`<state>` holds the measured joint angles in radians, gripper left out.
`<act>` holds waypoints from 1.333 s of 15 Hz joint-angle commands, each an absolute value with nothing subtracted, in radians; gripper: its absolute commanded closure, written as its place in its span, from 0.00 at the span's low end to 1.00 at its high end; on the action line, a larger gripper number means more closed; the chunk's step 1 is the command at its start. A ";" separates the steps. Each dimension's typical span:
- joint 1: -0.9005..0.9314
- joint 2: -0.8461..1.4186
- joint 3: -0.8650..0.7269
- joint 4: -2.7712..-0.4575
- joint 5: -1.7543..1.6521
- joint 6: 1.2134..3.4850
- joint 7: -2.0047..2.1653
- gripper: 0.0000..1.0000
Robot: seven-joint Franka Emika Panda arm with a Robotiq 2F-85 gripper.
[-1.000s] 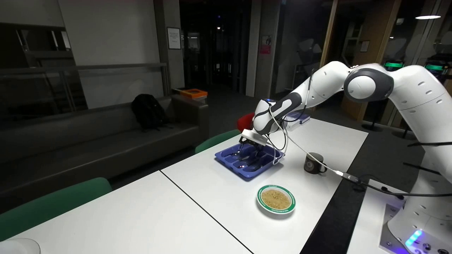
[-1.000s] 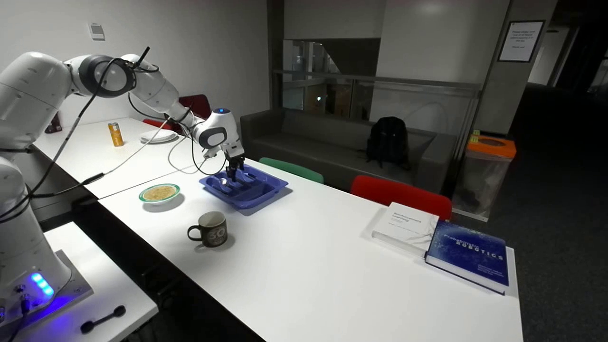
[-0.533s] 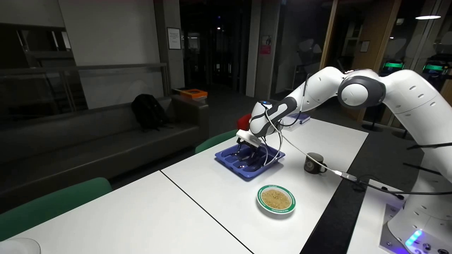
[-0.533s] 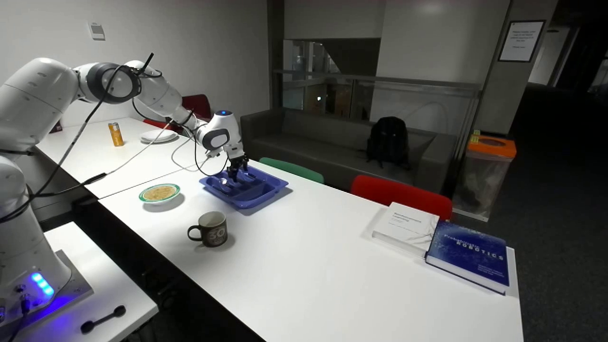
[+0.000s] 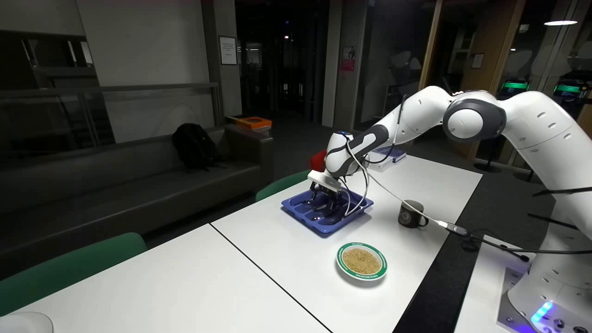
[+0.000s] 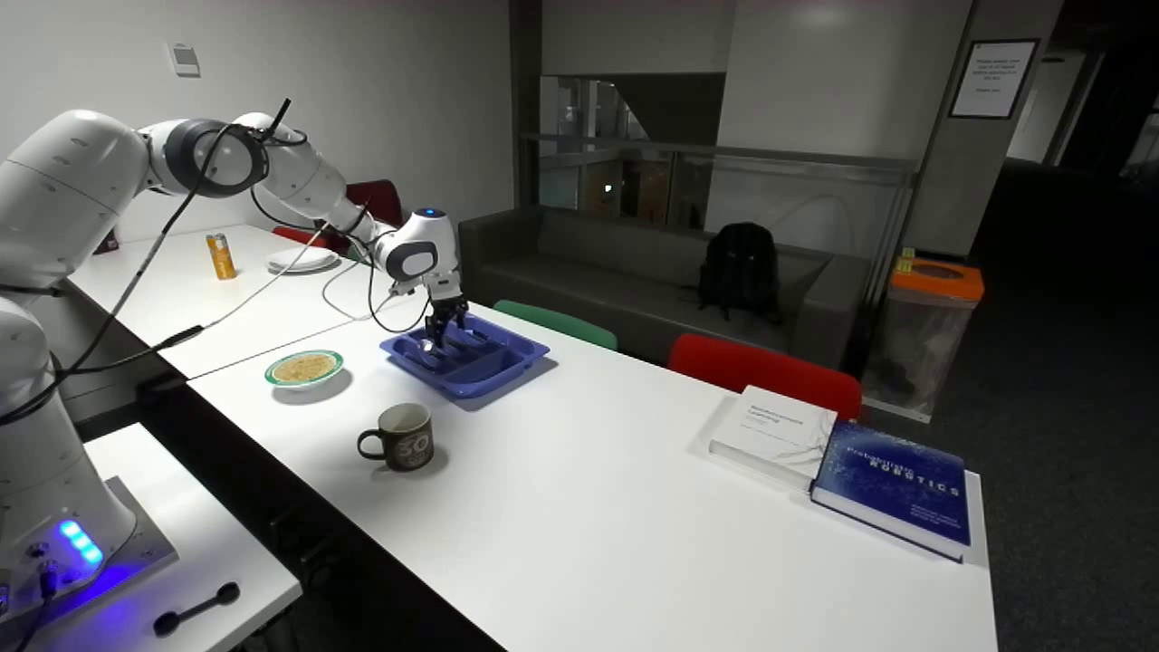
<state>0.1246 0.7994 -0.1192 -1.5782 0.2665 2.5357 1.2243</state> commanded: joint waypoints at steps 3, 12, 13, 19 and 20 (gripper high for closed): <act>0.114 0.765 -0.114 -1.612 0.263 2.525 1.283 0.00; 0.116 0.716 -0.115 -1.727 0.265 2.563 1.326 0.00; 0.119 0.714 -0.117 -1.731 0.263 2.561 1.332 0.00; 0.106 0.753 -0.105 -1.679 0.264 2.534 1.335 0.00; 0.103 0.760 -0.102 -1.672 0.267 2.533 1.332 0.00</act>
